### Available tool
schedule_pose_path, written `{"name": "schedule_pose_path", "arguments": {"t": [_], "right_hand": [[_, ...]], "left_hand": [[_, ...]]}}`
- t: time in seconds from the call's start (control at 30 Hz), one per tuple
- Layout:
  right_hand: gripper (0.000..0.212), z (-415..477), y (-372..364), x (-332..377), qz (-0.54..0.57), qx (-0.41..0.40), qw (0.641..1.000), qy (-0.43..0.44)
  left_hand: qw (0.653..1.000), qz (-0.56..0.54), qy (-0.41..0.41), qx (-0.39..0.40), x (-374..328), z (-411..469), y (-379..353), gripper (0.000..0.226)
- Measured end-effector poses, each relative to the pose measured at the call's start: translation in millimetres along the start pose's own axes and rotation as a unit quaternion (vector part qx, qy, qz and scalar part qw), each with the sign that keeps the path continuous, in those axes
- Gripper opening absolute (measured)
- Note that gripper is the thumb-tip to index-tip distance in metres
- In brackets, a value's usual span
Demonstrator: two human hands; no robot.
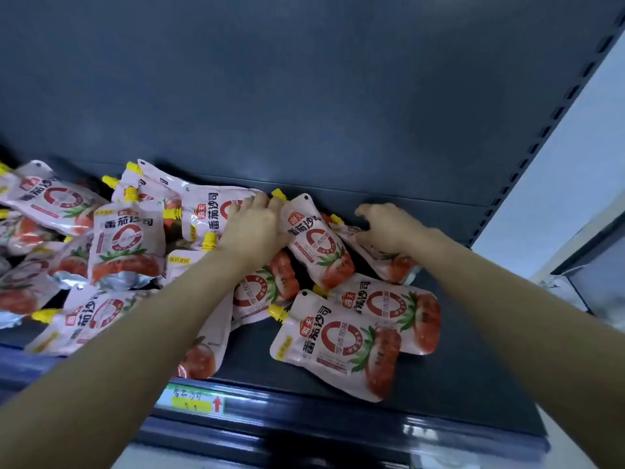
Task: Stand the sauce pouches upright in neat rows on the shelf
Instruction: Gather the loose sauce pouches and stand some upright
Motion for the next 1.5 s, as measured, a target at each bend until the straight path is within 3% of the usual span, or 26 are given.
{"name": "schedule_pose_path", "arguments": {"t": [0.27, 0.4, 0.5, 0.73, 0.93, 1.1, 1.17, 1.27, 1.33, 1.43, 1.5], "right_hand": [[0.062, 18.5, -15.7, -20.6, 0.043, 0.089, 0.995, -0.007], [0.063, 24.8, -25.6, -29.1, 0.127, 0.138, 0.982, -0.029], [0.059, 28.3, -29.8, -30.0, 0.192, 0.154, 0.968, -0.052], [0.076, 25.4, -28.8, -28.6, 0.282, 0.19, 0.933, -0.122], [0.059, 22.8, -42.6, -33.9, 0.369, 0.255, 0.874, -0.185], [0.04, 20.4, -39.6, -35.0, 0.382, 0.263, 0.863, -0.197], [0.029, 19.4, -36.5, -35.6, 0.4, 0.261, 0.856, -0.195], [0.03, 17.2, -26.2, -37.1, 0.424, 0.241, 0.853, -0.186], [0.033, 14.1, -14.4, -37.6, 0.444, 0.227, 0.85, -0.171], [0.03, 9.1, 9.6, -47.3, 0.496, 0.163, 0.841, -0.143], [0.023, 5.0, 27.6, -59.7, 0.525, 0.088, 0.839, -0.117]], "left_hand": [[0.995, -0.056, 0.087, 0.009, -5.6, 8.2, -7.2, 0.064], [0.986, -0.109, 0.128, 0.003, -4.4, 11.7, -13.5, 0.069], [0.978, -0.148, 0.147, -0.017, -3.8, 13.3, -14.6, 0.068], [0.949, -0.245, 0.188, -0.057, -2.5, 16.5, -11.7, 0.06], [0.937, -0.283, 0.203, -0.043, 0.8, 19.2, -10.9, 0.052], [0.924, -0.306, 0.224, -0.051, 1.0, 16.2, -3.3, 0.05], [0.91, -0.336, 0.239, -0.051, 2.3, 15.4, -1.2, 0.039], [0.889, -0.384, 0.243, -0.049, -1.3, 16.4, 3.4, 0.012], [0.875, -0.42, 0.235, -0.048, -6.7, 20.1, 5.7, 0.014], [0.867, -0.446, 0.22, -0.039, -18.3, 26.1, 9.2, 0.004], [0.863, -0.454, 0.216, -0.043, -24.1, 30.0, 11.1, 0.013]]}}
Point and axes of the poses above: each hand's wrist, its own z-axis towards the middle knuckle, its own y-axis out of the back of the hand, x = y × z, the point moved 7 cm from there along z, towards the middle knuckle, and after that the axes turned 8 degrees about -y, right-handed, at the moved point
